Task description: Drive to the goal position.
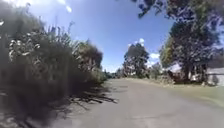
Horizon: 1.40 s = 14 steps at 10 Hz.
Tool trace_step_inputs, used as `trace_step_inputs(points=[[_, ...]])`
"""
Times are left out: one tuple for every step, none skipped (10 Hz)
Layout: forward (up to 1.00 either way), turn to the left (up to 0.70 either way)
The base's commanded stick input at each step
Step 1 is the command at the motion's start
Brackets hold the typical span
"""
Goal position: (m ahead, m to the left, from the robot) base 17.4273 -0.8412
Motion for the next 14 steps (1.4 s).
trace_step_inputs(points=[[1.00, -0.01], [1.00, -0.01], [1.00, -0.01], [1.00, -0.01], [1.00, -0.01], [1.00, -0.01], [1.00, -0.01], [1.00, -0.01], [1.00, -0.01], [1.00, -0.01], [1.00, -0.01], [1.00, -0.01], [1.00, -0.01], [1.00, -0.01]])
